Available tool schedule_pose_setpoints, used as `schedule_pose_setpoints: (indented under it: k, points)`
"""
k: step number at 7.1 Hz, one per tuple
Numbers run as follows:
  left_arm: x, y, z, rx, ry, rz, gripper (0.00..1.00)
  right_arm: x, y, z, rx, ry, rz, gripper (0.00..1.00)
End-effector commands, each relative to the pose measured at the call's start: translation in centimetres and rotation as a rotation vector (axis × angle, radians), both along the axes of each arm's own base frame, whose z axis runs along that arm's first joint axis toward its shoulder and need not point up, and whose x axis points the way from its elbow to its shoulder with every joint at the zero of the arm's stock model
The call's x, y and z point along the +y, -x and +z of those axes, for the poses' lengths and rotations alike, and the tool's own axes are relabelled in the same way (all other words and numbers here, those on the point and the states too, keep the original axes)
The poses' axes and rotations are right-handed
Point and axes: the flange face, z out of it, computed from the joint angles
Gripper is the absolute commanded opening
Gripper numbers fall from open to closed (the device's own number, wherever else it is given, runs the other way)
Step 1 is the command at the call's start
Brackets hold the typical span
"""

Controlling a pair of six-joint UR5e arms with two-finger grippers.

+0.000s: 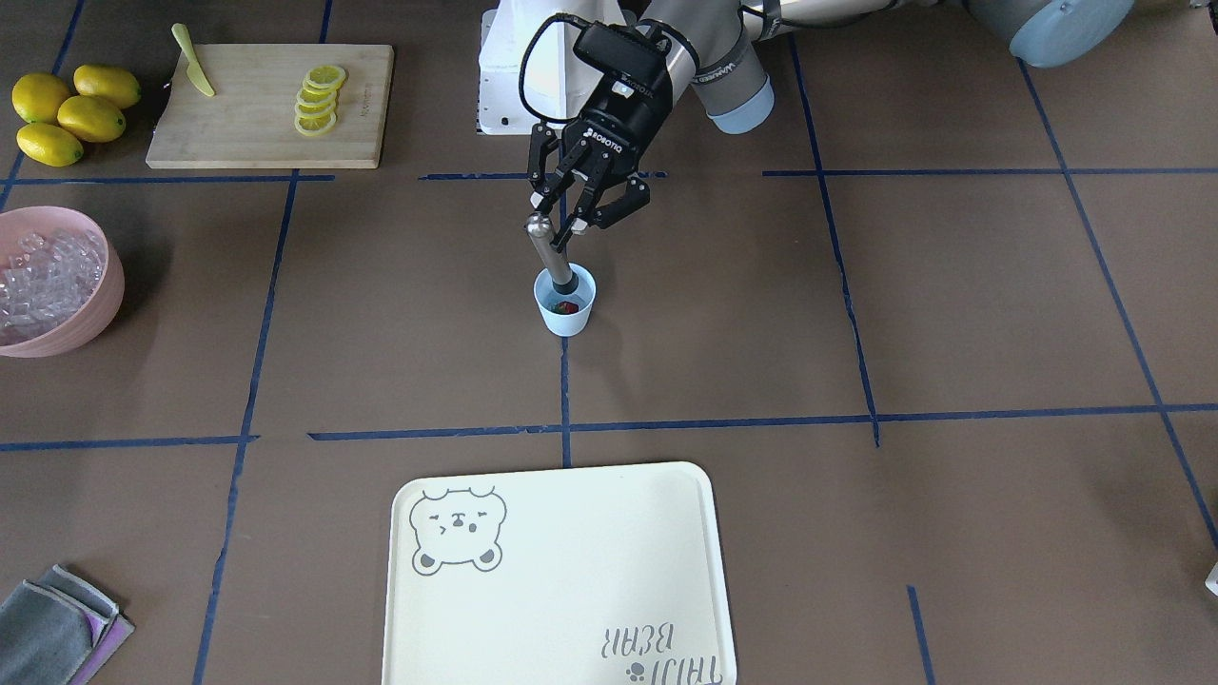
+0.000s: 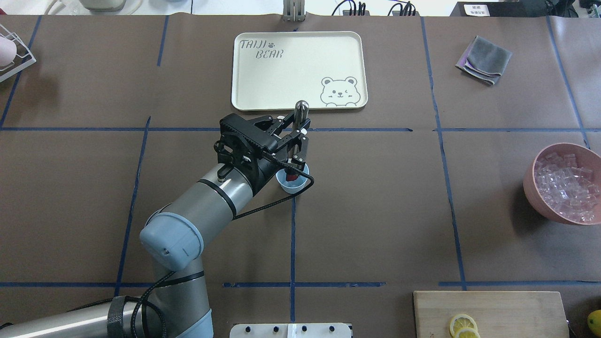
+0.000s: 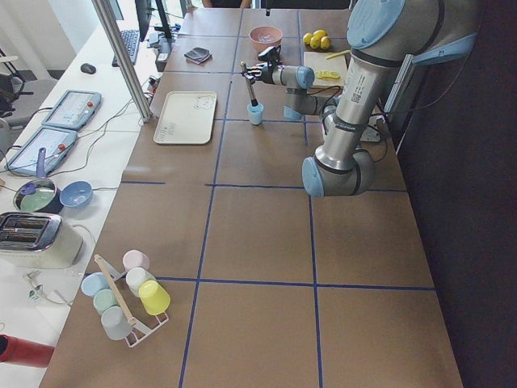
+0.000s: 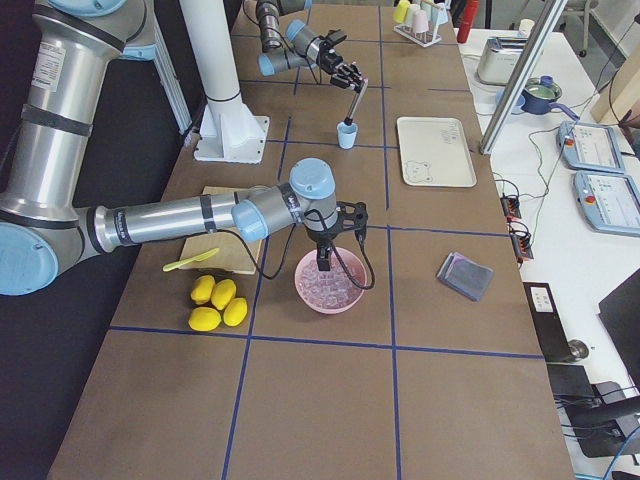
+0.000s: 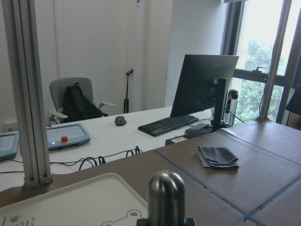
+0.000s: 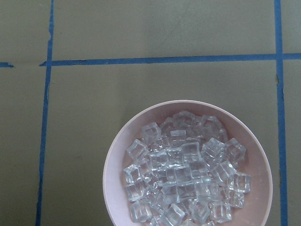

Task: Mash ice and strawberries in cup
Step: 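Press the muddler down into the ice and strawberry with the left gripper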

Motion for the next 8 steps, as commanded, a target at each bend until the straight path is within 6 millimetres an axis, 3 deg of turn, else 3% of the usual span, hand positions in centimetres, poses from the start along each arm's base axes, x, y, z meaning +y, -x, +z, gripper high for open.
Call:
schedule_pose_setpoints:
  k: [1,4,8]
  points:
    - [0.2,-1.1,0.8,-0.023,0.007,0.008,0.0,0.0,0.0,0.0,0.001,0.0,0.0,0.99]
    - [0.7,-2.7,1.8,-0.049,0.016,0.023,0.0,-0.1,0.1,0.0,0.003,-0.001,0.001,0.99]
    - [0.8,-2.8,2.0,-0.053,0.016,0.026,0.0,-0.1,0.0,0.1,0.005,0.002,0.002,0.99]
